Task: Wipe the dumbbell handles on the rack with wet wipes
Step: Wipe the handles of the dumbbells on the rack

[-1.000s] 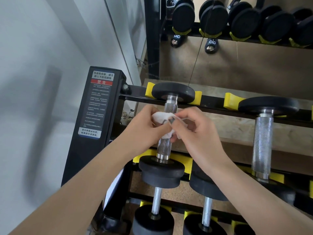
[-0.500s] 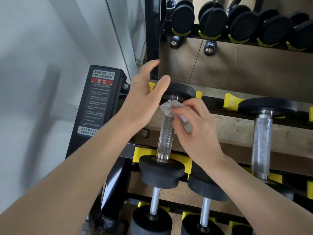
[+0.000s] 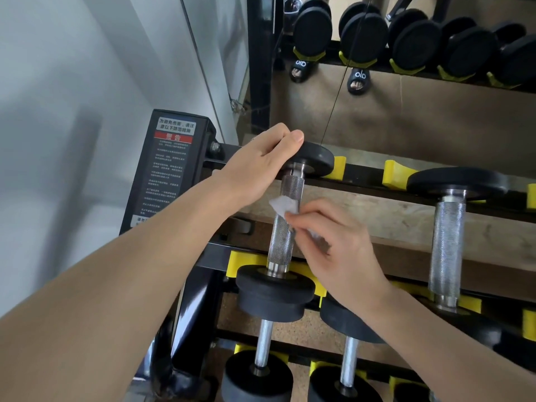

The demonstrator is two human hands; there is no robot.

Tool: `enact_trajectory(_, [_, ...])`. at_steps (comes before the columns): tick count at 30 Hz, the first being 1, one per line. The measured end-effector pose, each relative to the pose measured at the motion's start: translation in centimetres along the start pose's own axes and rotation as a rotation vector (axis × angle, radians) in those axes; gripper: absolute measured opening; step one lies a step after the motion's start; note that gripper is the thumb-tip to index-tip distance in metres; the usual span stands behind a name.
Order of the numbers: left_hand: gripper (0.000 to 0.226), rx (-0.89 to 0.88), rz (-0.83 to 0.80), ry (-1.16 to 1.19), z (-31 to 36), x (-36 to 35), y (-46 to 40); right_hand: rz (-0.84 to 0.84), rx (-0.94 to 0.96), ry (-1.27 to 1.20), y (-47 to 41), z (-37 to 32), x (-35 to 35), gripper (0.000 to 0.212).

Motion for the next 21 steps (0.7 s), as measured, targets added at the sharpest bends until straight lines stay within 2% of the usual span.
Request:
enact_trajectory(3, [0.046, 0.005, 0.009, 0.021, -0.1, -0.1, 0.0, -0.079, 0.006, -0.048, -0.3, -0.4, 1.0, 0.017])
enact_trajectory(6, [0.046, 0.013, 0.023, 0.075, -0.4, -0.2, 0.0, 0.052, -0.014, 0.013, -2.8, -0.4, 2.0, 0.025])
enact_trajectory(8, [0.045, 0.003, 0.022, 0.083, -0.4, -0.3, 0.0, 0.066, 0.009, 0.097, -4.0, -0.5, 1.5, 0.026])
enact_trajectory(12, [0.037, 0.024, 0.021, 0.089, -0.2, -0.2, 0.2, -0.061, 0.009, 0.063, -2.4, -0.9, 0.1, 0.021])
enact_trajectory(16, [0.037, 0.05, 0.016, 0.077, -0.2, -0.4, 0.3, -0.306, 0.002, -0.014, -0.2, -2.0, 0.4, 0.023])
enact_trajectory(17, [0.037, 0.05, 0.022, 0.09, -0.2, -0.4, 0.3, -0.307, 0.003, -0.027, -0.7, -2.0, 0.8, 0.024])
enact_trajectory(20, [0.038, 0.035, 0.035, 0.157, -0.3, -0.4, 0.3, -0.131, 0.001, 0.042, -3.6, -1.2, 2.3, 0.035])
enact_trajectory(21, [0.039, 0.031, 0.037, 0.159, -0.3, -0.4, 0.2, -0.12, 0.011, 0.083, -4.3, -1.0, 2.3, 0.031])
Point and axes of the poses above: each hand's wrist, its own y-axis away from the middle knuckle, its own x-axis out of the back of the hand, z = x × y, the point moved 3 cm from there along -y, towards the middle knuckle, and after that the axes turned 3 degrees about y, right-handed, at the moved point
